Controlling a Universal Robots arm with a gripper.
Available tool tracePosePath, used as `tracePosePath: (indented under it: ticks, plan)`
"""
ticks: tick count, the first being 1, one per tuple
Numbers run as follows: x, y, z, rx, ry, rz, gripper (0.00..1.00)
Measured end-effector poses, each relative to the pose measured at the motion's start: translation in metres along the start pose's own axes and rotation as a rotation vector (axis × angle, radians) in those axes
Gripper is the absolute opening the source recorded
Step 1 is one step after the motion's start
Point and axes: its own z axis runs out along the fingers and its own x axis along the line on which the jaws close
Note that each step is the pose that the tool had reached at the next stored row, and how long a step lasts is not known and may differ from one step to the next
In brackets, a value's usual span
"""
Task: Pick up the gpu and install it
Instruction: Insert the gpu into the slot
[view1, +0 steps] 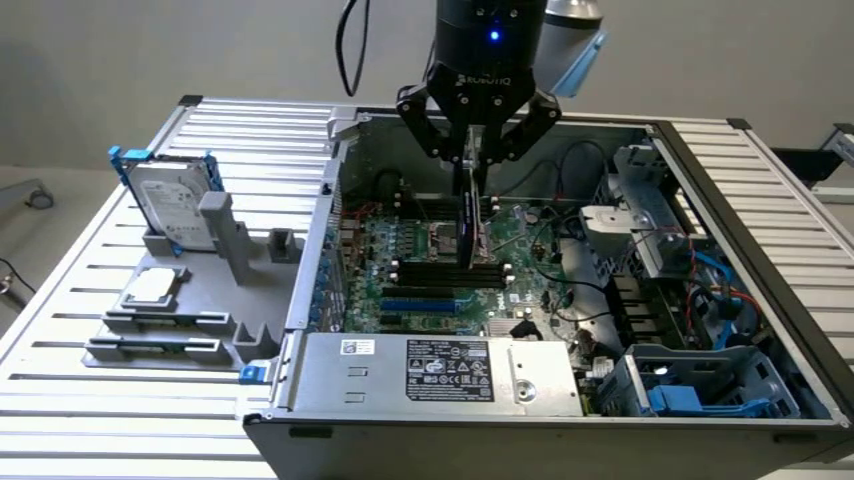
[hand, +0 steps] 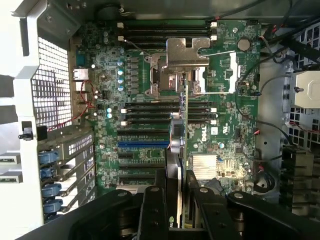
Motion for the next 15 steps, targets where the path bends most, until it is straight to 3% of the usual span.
tracePosePath:
  ticks: [10, 15]
  plan:
    - [0.0000, 0.0001, 0.0003, -0.0003, -0.0005, 0.000, 0.26]
    - [0.0001, 0.0002, 0.0023, -0.0093, -0.0034, -0.079, 0.26]
